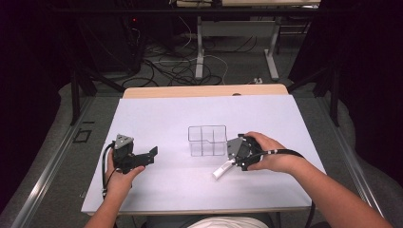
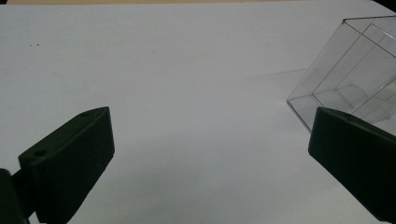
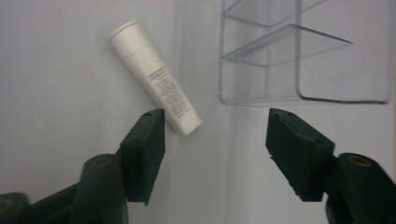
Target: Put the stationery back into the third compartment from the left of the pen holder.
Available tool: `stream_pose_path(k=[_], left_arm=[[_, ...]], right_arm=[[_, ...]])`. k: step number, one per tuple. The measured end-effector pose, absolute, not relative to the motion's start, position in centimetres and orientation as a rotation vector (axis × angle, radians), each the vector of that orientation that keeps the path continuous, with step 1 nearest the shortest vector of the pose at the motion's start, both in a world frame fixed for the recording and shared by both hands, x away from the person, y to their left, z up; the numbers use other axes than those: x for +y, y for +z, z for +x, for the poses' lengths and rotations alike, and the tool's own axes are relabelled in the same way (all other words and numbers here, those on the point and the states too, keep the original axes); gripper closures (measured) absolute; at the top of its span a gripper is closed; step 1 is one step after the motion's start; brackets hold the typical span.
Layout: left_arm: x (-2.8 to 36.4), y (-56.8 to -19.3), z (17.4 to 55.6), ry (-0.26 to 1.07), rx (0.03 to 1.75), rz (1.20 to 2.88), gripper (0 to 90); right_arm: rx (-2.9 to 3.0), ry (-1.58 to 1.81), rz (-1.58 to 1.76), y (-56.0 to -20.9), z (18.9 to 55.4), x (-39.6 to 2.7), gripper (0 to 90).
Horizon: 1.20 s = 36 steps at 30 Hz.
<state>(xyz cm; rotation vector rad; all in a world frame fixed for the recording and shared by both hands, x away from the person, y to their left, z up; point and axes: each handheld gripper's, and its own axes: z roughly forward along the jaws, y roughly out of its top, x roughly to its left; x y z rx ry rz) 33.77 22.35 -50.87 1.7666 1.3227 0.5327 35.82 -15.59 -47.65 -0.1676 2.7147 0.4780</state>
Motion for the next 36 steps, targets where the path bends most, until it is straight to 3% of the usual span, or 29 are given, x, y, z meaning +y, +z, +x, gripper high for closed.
stream_pose_path(k=[2,14,36], left_arm=[[22.3,-50.9,33.7,0.537,1.318,1.767,0.5],[22.3,-50.8,33.4,0.542,1.316,1.765,0.5],[22.3,-50.9,33.6,0.534,1.318,1.774,0.5]], right_arm=[[2.731,0.469,-0.263,-48.0,35.7,-15.3,43.9],[2.703,0.417,-0.472,-49.4,35.3,-14.3,46.2],[2.780,0.318,-0.544,-52.1,36.6,-12.3,52.7]])
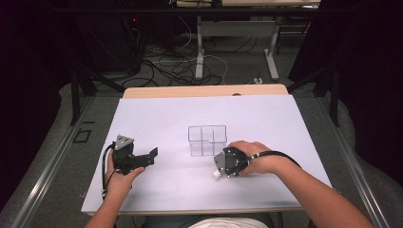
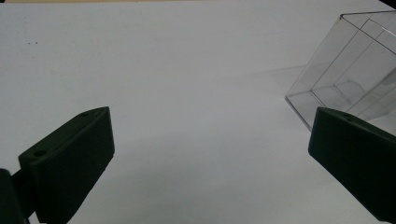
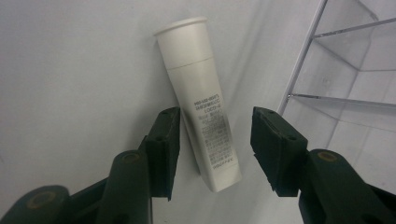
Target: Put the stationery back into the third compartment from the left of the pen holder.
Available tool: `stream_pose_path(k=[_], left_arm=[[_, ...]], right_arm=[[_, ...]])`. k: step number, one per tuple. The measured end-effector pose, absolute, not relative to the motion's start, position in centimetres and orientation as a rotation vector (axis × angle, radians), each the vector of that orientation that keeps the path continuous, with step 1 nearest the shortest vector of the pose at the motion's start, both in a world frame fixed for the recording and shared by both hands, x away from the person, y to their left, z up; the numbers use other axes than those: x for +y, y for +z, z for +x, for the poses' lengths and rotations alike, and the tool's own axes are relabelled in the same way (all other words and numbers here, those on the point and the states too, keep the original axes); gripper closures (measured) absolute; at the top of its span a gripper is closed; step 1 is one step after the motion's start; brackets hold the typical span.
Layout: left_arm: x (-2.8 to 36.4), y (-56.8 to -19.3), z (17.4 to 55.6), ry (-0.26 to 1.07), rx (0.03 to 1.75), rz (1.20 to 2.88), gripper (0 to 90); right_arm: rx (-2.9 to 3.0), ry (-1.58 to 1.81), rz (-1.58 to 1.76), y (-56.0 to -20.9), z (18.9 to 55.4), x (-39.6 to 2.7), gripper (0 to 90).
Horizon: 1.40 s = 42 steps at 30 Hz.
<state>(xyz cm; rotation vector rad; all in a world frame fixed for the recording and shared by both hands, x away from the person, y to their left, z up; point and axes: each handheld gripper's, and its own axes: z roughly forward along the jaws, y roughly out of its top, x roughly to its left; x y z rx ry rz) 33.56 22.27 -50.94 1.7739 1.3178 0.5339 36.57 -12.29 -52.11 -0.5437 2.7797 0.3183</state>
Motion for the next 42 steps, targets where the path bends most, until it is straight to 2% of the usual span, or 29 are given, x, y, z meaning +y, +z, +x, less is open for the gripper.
stream_pose_path(k=[29,42], left_arm=[[22.23,-50.95,33.59,0.530,1.319,1.777,0.5],[22.24,-50.97,33.61,0.530,1.320,1.776,0.5]], right_arm=[[2.827,0.192,-0.641,-52.71,36.43,-12.52,70.6],[2.810,0.246,-0.605,-52.76,36.14,-12.58,70.9]])
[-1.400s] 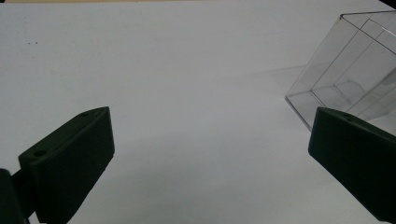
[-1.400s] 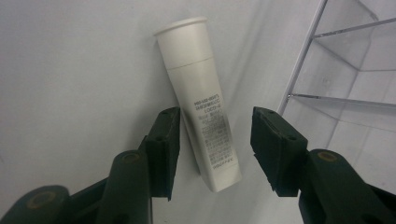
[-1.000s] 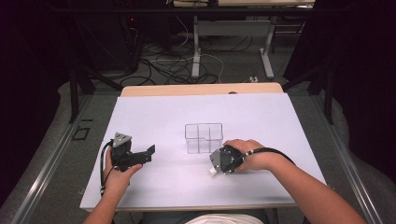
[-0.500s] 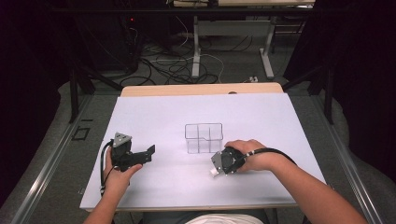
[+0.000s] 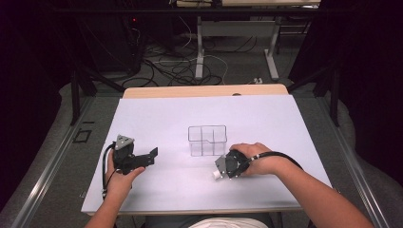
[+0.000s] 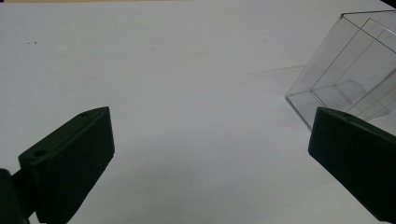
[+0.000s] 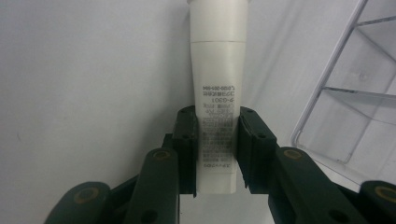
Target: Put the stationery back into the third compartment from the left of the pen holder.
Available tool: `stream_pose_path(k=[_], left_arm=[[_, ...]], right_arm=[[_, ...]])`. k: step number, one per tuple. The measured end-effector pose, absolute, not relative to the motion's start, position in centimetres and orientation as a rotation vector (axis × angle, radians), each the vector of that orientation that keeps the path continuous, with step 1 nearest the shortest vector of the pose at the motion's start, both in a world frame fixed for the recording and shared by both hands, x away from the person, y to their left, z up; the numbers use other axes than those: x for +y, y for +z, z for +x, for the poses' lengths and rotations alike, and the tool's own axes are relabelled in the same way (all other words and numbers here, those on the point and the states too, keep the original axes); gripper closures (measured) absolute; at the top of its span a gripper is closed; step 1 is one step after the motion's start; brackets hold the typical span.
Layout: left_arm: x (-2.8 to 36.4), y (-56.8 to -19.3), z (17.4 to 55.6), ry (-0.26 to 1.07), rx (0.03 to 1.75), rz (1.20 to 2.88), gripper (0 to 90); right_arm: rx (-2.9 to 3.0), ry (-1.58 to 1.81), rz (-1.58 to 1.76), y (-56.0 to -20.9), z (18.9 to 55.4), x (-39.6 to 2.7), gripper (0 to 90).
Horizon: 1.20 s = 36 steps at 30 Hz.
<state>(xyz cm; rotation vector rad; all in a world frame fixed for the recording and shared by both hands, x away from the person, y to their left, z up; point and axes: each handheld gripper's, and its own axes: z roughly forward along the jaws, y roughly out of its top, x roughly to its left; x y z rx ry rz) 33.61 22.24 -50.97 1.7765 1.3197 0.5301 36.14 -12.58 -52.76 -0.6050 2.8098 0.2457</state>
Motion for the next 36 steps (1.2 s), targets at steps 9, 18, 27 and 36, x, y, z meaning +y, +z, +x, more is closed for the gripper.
stream_pose_path(k=[9,18,27,36], left_arm=[[22.2,-51.0,33.6,0.532,1.320,1.777,0.5],[22.2,-51.0,33.6,0.530,1.319,1.777,0.5],[22.2,-51.0,33.7,0.530,1.320,1.775,0.5],[22.2,-51.1,33.7,0.531,1.322,1.776,0.5]], right_arm=[[2.782,0.438,-0.478,-51.9,35.9,-12.8,70.9],[2.832,0.621,-0.330,-49.7,36.1,-12.8,70.9],[2.755,0.823,-0.072,-48.3,36.8,-13.8,70.9],[2.677,1.072,0.133,-47.3,37.4,-14.4,70.9]])
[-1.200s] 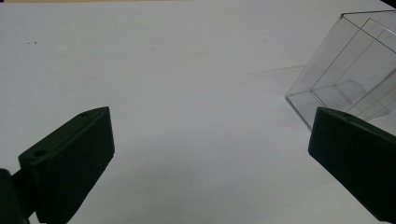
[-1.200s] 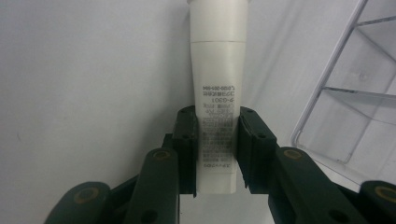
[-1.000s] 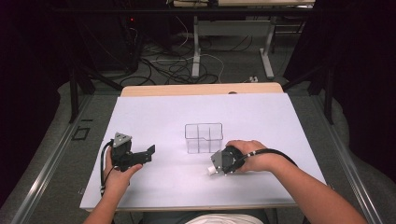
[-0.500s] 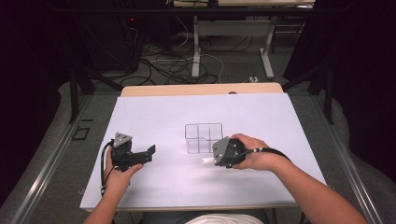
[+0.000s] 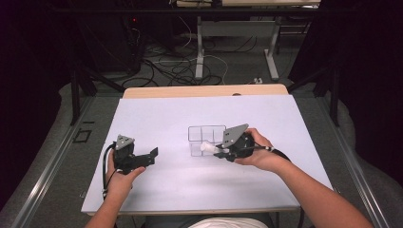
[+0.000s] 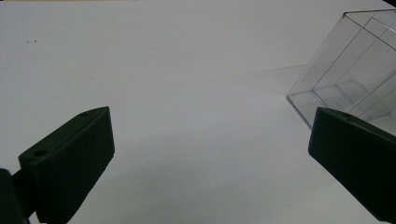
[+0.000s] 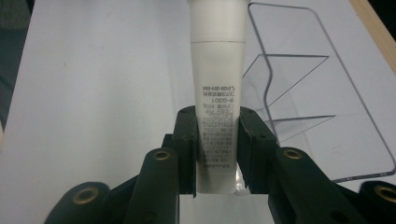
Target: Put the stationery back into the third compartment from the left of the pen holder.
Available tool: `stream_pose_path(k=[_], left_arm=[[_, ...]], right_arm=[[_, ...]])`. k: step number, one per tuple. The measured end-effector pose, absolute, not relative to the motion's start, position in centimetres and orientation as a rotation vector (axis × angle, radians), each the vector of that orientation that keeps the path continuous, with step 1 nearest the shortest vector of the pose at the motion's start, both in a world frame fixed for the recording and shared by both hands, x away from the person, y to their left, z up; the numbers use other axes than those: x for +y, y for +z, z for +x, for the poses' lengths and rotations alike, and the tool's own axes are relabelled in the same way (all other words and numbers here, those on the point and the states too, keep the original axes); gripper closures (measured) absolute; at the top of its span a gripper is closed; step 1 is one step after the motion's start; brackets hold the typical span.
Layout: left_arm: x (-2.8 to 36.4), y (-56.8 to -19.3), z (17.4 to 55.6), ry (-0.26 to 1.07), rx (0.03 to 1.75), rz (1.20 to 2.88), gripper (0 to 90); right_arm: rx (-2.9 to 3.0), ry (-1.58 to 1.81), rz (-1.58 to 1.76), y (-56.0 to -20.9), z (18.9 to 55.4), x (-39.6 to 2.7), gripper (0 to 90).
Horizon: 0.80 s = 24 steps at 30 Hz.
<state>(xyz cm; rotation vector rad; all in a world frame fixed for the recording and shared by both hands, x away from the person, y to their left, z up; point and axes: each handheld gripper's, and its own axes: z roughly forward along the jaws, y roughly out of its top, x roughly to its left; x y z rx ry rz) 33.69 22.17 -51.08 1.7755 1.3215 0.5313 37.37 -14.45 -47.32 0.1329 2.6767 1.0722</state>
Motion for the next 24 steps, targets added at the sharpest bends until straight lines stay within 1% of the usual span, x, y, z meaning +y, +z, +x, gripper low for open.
stream_pose_path(k=[6,13,18,22,24], left_arm=[[22.1,-51.1,33.7,0.528,1.316,1.773,0.6],[22.0,-51.0,33.7,0.534,1.301,1.766,1.6],[22.0,-50.8,33.7,0.531,1.313,1.759,2.6],[22.1,-50.6,33.7,0.500,1.323,1.730,2.6],[22.0,-50.5,33.7,0.520,1.313,1.729,2.6]], right_arm=[[2.609,1.191,0.271,-46.8,37.7,-14.9,70.9],[2.544,1.301,0.345,-46.5,37.8,-15.3,70.9],[2.478,1.348,0.399,-46.6,37.8,-15.6,70.9],[2.419,1.419,0.489,-47.0,37.8,-16.1,70.9],[2.398,1.439,0.506,-47.2,37.8,-16.2,70.9]])
